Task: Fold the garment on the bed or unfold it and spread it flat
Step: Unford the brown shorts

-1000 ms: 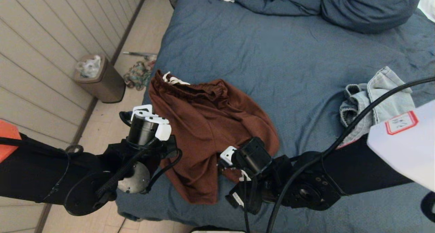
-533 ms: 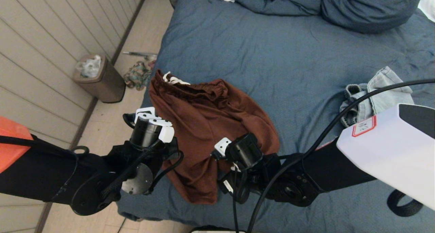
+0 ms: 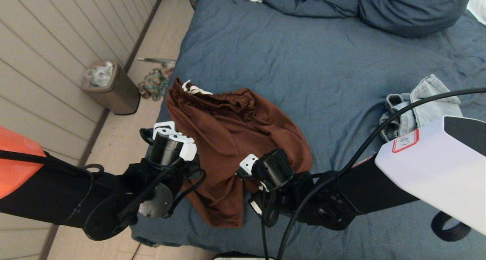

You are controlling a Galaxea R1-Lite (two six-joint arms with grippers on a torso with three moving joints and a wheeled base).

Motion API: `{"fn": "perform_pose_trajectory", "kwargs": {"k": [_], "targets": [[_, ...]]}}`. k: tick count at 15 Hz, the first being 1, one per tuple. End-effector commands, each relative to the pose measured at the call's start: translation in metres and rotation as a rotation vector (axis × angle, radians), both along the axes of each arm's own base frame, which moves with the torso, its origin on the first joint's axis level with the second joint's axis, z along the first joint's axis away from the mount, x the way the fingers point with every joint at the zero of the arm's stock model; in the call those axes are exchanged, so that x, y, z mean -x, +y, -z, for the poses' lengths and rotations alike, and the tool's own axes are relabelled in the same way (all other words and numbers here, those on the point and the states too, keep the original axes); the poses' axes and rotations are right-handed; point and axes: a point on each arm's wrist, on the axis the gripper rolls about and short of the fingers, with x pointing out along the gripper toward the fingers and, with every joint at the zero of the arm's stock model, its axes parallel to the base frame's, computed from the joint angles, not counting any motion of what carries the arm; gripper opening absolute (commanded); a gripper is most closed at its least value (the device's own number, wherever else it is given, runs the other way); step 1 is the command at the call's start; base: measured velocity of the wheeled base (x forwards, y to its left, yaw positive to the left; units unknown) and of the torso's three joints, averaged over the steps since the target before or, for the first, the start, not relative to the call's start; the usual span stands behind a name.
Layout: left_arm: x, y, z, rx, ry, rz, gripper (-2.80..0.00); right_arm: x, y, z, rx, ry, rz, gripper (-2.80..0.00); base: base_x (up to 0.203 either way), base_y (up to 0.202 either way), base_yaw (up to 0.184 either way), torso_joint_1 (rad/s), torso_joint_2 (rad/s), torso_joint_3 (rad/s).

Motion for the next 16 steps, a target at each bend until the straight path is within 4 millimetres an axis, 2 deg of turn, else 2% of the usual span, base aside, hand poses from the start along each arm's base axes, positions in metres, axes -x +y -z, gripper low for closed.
{"fn": "perform_pose_trajectory", "kwargs": {"k": [1, 4, 7, 10, 12, 14, 16], "targets": [[0.000, 0.000, 0.001, 0.003, -0.001, -0.004, -2.80, 0.001, 0.000, 0.001, 0.009, -0.004, 0.005, -2.80, 0.000, 0.000, 0.000, 0.000, 0.00, 0.000], [-0.001, -0.001, 0.003, -0.002, 0.004, -0.004, -2.80, 0.003, -0.002, -0.002, 0.023, -0.020, 0.011, -2.80, 0.000, 0.000, 0.000, 0.000, 0.00, 0.000], [-0.001, -0.001, 0.003, -0.002, 0.004, -0.004, -2.80, 0.015, -0.015, -0.026, 0.001, -0.053, 0.016, -2.80, 0.000, 0.000, 0.000, 0.000, 0.00, 0.000], [0.000, -0.001, 0.001, 0.003, 0.000, -0.004, -2.80, 0.048, -0.047, -0.056, 0.026, -0.022, 0.016, -2.80, 0.000, 0.000, 0.000, 0.000, 0.00, 0.000], [0.001, 0.000, -0.001, 0.007, -0.005, -0.004, -2.80, 0.077, -0.073, -0.067, 0.059, 0.025, 0.012, -2.80, 0.000, 0.000, 0.000, 0.000, 0.00, 0.000], [0.001, 0.001, -0.002, 0.011, -0.009, -0.006, -2.80, 0.103, -0.095, -0.064, 0.086, 0.057, 0.001, -2.80, 0.000, 0.000, 0.000, 0.000, 0.00, 0.000], [0.001, 0.000, -0.002, 0.013, -0.007, -0.007, -2.80, 0.120, -0.111, -0.061, 0.100, 0.068, -0.003, -2.80, 0.000, 0.000, 0.000, 0.000, 0.00, 0.000]]}}
